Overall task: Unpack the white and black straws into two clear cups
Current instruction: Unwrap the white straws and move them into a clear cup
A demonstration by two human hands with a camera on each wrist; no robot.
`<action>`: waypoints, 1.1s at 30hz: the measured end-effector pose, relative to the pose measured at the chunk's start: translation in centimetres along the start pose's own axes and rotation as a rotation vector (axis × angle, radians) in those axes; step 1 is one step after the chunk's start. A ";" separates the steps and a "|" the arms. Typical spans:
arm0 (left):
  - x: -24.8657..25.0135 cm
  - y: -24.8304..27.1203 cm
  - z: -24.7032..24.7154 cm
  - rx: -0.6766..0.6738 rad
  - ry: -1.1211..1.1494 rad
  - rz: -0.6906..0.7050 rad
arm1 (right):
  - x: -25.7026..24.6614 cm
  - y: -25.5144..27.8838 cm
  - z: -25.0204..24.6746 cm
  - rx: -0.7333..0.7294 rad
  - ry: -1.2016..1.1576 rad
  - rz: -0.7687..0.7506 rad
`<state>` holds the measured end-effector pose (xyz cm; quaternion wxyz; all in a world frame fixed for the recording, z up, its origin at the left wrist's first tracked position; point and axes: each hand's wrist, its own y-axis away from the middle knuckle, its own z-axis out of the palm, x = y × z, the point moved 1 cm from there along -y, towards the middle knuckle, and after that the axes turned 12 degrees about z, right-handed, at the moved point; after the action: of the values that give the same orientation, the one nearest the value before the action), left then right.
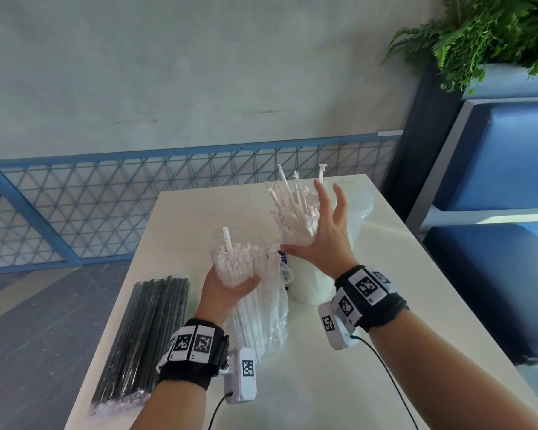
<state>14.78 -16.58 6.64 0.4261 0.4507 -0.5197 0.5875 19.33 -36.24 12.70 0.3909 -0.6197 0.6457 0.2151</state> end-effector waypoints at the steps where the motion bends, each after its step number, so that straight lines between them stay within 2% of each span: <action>1: 0.1 0.0 0.0 0.001 0.001 -0.002 | 0.3 0.0 0.7 0.013 0.033 0.024; 3: 0.1 0.1 -0.2 -0.001 -0.001 -0.009 | 0.7 0.1 1.7 0.058 0.052 0.070; 6: 0.0 0.2 -0.5 0.000 -0.004 -0.021 | 0.7 -0.2 2.2 0.135 0.010 0.251; 11: 0.3 0.4 -0.5 -0.006 -0.025 -0.028 | 0.4 -1.1 2.0 0.131 -0.020 0.449; 15: 0.2 0.3 -0.5 -0.009 -0.024 -0.026 | 1.1 -1.4 1.9 0.154 -0.120 0.487; 19: 0.1 0.3 -0.5 -0.013 -0.006 -0.032 | 1.2 -2.0 0.3 0.285 -0.325 0.488; 21: 0.2 0.3 -0.4 -0.016 -0.005 -0.023 | 0.9 -2.2 -0.7 0.272 -0.382 0.455; 22: 0.3 0.3 -0.3 -0.015 -0.007 -0.024 | 0.8 -2.1 -1.0 0.221 -0.379 0.439; 24: 0.2 0.3 -0.2 -0.016 -0.015 -0.028 | 0.6 -1.5 -0.8 0.098 -0.305 0.416; 25: 0.3 0.3 -0.2 -0.018 -0.020 -0.030 | 0.6 -1.1 -0.7 0.093 -0.265 0.381; 27: 0.5 0.4 -0.3 -0.023 -0.024 -0.034 | 0.3 0.4 -0.6 0.257 -0.235 0.229; 29: 0.6 0.6 -0.6 -0.034 -0.035 -0.043 | -0.1 2.2 -0.5 0.417 -0.273 0.001; 30: 0.6 0.7 -0.8 -0.043 -0.042 -0.045 | -0.3 3.2 -0.3 0.385 -0.302 -0.089; 33: 0.9 1.2 -0.9 -0.081 -0.058 -0.039 | -0.9 5.6 1.1 0.089 -0.296 -0.215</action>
<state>13.36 -15.77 7.16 0.4399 0.4601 -0.5464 0.5443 14.13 -34.07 11.57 0.5293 -0.6290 0.5200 0.2319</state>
